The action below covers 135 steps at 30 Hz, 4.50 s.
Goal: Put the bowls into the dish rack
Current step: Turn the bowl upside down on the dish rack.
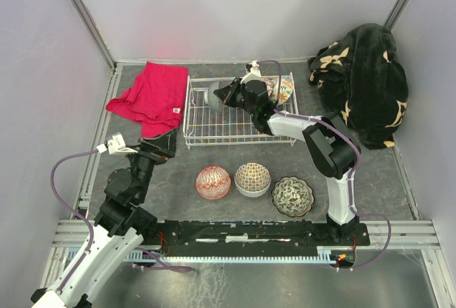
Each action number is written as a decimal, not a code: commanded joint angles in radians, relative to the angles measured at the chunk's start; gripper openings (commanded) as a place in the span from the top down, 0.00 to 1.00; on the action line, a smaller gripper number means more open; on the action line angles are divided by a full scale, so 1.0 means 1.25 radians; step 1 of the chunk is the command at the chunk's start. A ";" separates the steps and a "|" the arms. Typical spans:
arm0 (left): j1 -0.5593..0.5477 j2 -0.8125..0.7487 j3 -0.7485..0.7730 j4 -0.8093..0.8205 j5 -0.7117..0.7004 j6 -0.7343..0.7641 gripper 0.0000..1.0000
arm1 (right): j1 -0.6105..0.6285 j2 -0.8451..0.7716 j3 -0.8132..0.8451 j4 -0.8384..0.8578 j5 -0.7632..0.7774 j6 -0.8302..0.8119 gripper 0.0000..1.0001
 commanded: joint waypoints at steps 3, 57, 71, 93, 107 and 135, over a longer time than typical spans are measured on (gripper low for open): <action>-0.002 0.003 0.003 0.032 0.006 0.024 0.00 | -0.012 -0.055 -0.031 -0.048 0.061 -0.051 0.98; -0.002 0.010 0.000 0.037 0.010 0.023 0.00 | -0.052 -0.130 -0.067 -0.269 0.165 -0.091 0.98; -0.002 0.017 0.000 0.039 0.010 0.024 0.00 | -0.064 -0.114 0.000 -0.352 0.175 -0.103 0.92; -0.002 0.014 0.000 0.039 0.012 0.024 0.00 | -0.063 -0.163 -0.011 -0.341 0.131 -0.108 0.80; -0.002 0.016 0.004 0.039 0.018 0.026 0.00 | -0.061 -0.283 -0.001 -0.435 0.055 -0.153 0.41; -0.002 0.048 0.017 0.037 0.046 0.035 0.01 | 0.298 -0.695 -0.184 -0.921 0.088 -0.410 0.36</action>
